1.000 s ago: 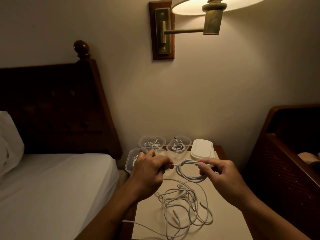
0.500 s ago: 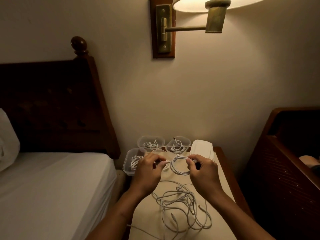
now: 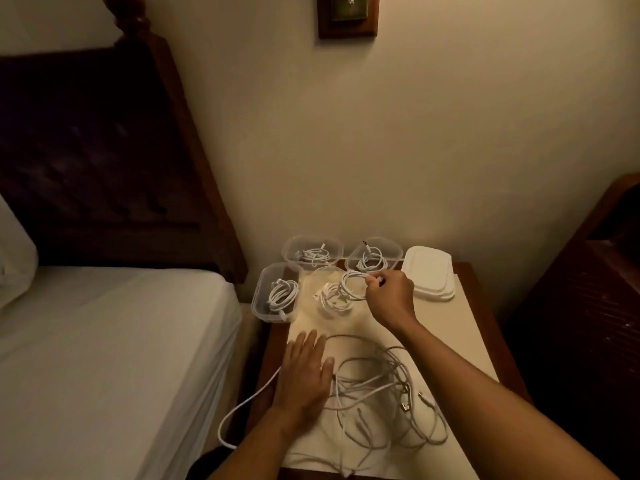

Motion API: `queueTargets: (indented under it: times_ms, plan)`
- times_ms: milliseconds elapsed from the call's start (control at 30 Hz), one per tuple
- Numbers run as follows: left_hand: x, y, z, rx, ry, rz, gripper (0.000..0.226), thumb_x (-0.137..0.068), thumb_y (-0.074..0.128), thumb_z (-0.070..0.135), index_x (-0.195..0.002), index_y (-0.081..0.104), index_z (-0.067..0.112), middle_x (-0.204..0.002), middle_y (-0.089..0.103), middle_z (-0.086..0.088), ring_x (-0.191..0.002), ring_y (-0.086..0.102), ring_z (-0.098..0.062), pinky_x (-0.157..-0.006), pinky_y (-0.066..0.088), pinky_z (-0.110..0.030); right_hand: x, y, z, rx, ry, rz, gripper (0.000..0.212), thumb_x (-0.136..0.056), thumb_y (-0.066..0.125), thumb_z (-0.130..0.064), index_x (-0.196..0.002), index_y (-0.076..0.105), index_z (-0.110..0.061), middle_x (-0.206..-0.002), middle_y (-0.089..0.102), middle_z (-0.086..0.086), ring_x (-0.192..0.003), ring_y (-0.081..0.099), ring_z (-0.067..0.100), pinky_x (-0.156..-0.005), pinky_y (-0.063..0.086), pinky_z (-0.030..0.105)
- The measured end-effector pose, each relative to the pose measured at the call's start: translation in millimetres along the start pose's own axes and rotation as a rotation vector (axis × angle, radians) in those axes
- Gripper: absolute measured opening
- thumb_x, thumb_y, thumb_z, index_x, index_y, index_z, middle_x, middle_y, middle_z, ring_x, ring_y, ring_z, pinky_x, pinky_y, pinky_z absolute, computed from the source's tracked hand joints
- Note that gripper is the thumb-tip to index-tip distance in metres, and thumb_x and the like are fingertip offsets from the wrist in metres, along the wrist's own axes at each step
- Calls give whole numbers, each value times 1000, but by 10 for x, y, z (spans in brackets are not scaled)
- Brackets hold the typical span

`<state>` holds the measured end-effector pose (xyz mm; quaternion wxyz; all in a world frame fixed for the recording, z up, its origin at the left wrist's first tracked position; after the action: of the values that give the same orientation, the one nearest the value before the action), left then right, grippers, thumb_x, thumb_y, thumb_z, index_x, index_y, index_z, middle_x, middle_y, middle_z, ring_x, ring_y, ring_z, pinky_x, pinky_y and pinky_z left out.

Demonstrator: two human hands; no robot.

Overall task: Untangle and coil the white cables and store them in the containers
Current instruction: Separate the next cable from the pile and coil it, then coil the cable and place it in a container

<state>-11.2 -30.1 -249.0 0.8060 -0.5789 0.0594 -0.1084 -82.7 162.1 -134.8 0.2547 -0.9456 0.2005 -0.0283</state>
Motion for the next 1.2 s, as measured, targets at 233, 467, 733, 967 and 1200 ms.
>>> queueTargets:
  times_ms: [233,467,733,967,1200]
  plan:
    - [12,86,-4,-115,42,-28,68,-101,7,55,-164,2,28,-170,-14,2,-154,-22,-13,-126,-12,-47,-293,577,158,59,116,-76,21,-94,57,-12,-95,76,-5,-96,72,14,-83,64,25,-71,44,28]
    - [2,124,-28,-88,41,7,67,-103,17,53,-164,11,27,-172,-4,1,-156,-15,-14,-127,-9,-46,-304,743,161,492,-45,-164,16,-94,56,-7,-100,70,-2,-98,69,17,-85,66,34,-65,50,35]
    - [12,119,-32,-85,41,22,66,-103,19,53,-164,13,26,-172,-1,0,-157,-11,-16,-127,-6,-48,-246,819,134,881,-278,-233,28,-91,63,-6,-119,66,-3,-133,52,22,-117,53,39,-82,54,44]
    - [6,118,-31,-94,38,34,65,-103,19,53,-163,15,28,-172,0,0,-157,-12,-15,-127,-7,-47,-176,759,74,796,-385,-368,43,-104,36,-34,-110,70,-9,-136,47,23,-126,40,41,-98,45,50]
    - [13,107,-27,-68,40,44,65,-103,22,52,-163,16,26,-172,1,0,-157,-10,-15,-127,-8,-46,-169,783,222,840,-368,-388,39,-100,50,-39,-119,67,-9,-123,55,14,-113,48,32,-90,45,42]
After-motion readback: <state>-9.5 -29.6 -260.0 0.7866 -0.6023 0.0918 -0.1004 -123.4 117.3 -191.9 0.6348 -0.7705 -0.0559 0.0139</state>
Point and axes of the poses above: each hand's wrist, its own x-axis away from the middle knuckle, its own y-axis out of the palm, z = x × y, the point moved 3 cm from there along -x, towards the middle knuckle
